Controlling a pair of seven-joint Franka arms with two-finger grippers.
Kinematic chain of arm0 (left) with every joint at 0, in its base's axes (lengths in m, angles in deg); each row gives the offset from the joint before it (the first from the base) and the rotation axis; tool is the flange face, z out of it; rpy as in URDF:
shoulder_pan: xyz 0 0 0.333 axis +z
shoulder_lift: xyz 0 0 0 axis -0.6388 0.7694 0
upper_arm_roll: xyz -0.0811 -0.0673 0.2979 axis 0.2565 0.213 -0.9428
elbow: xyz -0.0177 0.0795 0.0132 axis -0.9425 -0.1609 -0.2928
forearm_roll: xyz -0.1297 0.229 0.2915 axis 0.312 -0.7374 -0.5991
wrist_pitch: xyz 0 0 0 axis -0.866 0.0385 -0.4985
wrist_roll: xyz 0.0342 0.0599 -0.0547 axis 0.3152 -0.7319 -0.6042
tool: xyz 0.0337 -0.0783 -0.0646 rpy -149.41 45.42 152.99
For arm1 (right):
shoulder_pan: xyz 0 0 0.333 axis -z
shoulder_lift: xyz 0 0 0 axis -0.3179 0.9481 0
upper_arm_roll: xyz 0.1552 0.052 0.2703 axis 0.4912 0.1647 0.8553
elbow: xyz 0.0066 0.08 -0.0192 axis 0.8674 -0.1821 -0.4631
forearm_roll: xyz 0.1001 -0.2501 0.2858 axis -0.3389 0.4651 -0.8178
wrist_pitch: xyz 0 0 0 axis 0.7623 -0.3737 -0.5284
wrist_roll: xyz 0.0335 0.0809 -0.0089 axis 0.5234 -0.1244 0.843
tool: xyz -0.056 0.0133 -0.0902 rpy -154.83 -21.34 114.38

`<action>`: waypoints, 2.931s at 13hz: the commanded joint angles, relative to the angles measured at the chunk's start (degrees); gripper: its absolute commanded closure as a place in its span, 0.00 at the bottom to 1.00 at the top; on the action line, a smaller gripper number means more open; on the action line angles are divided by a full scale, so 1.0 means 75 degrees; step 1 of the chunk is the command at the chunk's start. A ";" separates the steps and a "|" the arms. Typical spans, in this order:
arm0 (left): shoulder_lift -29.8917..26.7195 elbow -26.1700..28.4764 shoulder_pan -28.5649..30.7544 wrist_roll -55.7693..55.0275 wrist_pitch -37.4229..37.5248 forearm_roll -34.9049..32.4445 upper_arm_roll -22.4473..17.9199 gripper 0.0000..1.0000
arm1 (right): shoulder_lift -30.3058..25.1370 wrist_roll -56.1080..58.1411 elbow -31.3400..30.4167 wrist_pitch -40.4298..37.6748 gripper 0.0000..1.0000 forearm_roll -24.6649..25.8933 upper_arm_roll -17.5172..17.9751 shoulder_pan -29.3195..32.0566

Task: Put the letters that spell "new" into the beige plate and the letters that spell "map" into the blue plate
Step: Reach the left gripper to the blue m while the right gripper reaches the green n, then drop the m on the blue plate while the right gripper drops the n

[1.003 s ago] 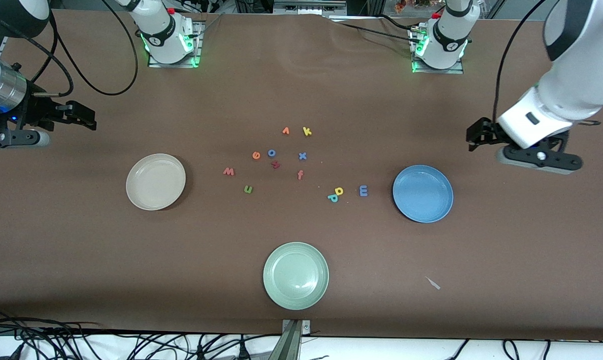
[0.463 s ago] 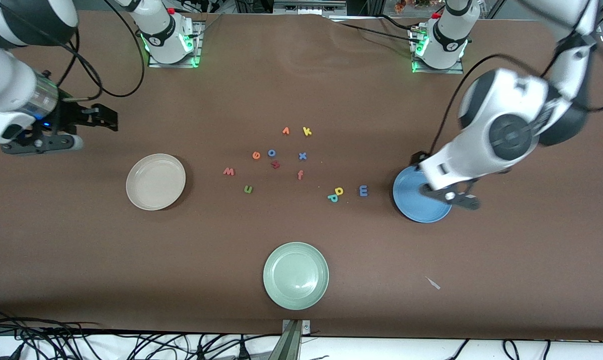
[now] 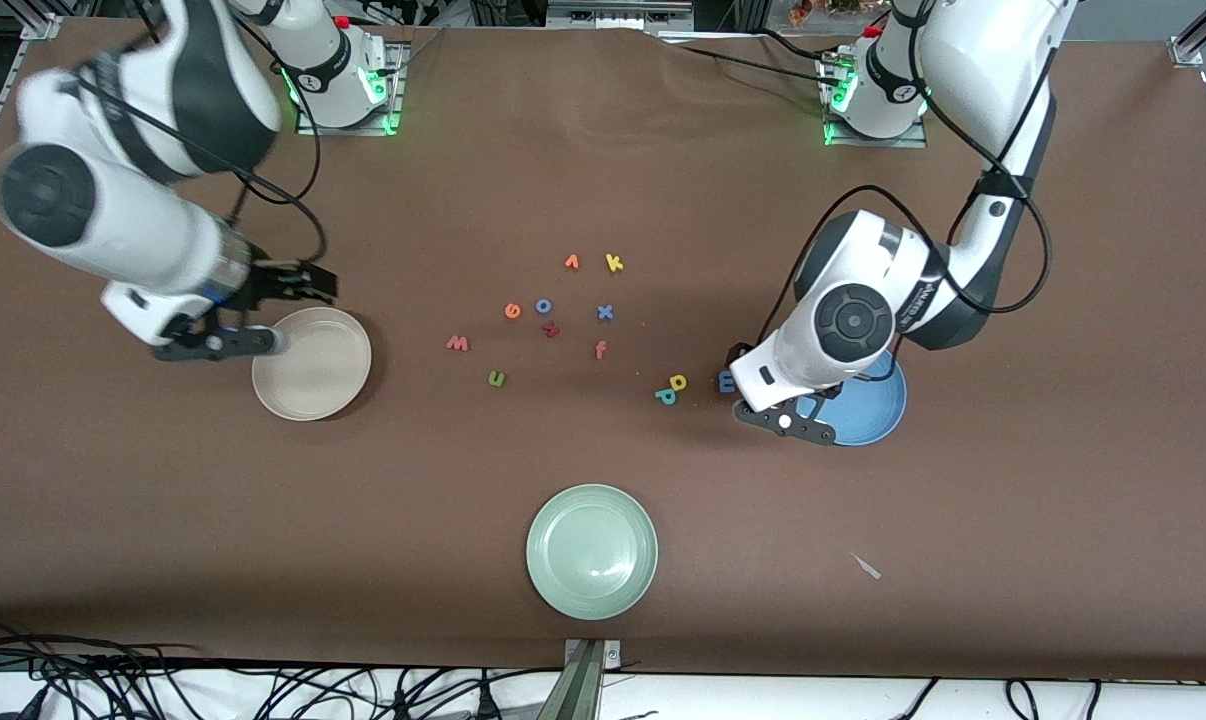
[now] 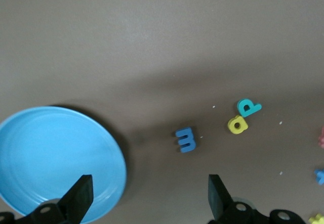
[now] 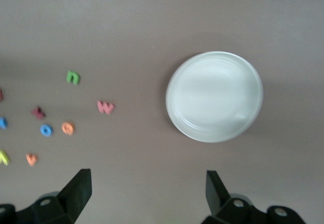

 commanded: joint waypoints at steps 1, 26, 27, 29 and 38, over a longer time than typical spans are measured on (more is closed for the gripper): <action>0.0203 -0.0012 -0.0186 -0.0619 -0.0109 0.0158 -0.0069 0.00 | 0.0581 -0.1319 -0.0003 0.0759 0.00 -0.0070 -0.0054 -0.0618; 0.0346 0.2321 -0.0339 -0.1005 -0.3383 0.0005 0.0095 1.00 | 0.3560 -0.5285 -0.0307 0.4910 0.29 -0.0363 0.0005 -0.1932; 0.0124 0.2228 -0.0293 -0.1006 -0.2811 0.0005 0.0083 1.00 | 0.3560 -0.5285 -0.0307 0.4910 0.36 -0.0386 0.0028 -0.1932; -0.0462 0.2145 -0.0025 -0.0704 -0.1965 -0.0053 0.0025 1.00 | 0.3560 -0.5227 -0.0330 0.4898 0.51 -0.0398 0.0063 -0.1920; -0.0769 0.2168 0.1595 0.4433 -0.0942 0.0087 0.0106 0.00 | 0.3560 -0.4969 -0.0378 0.4887 0.73 -0.0386 0.0052 -0.1850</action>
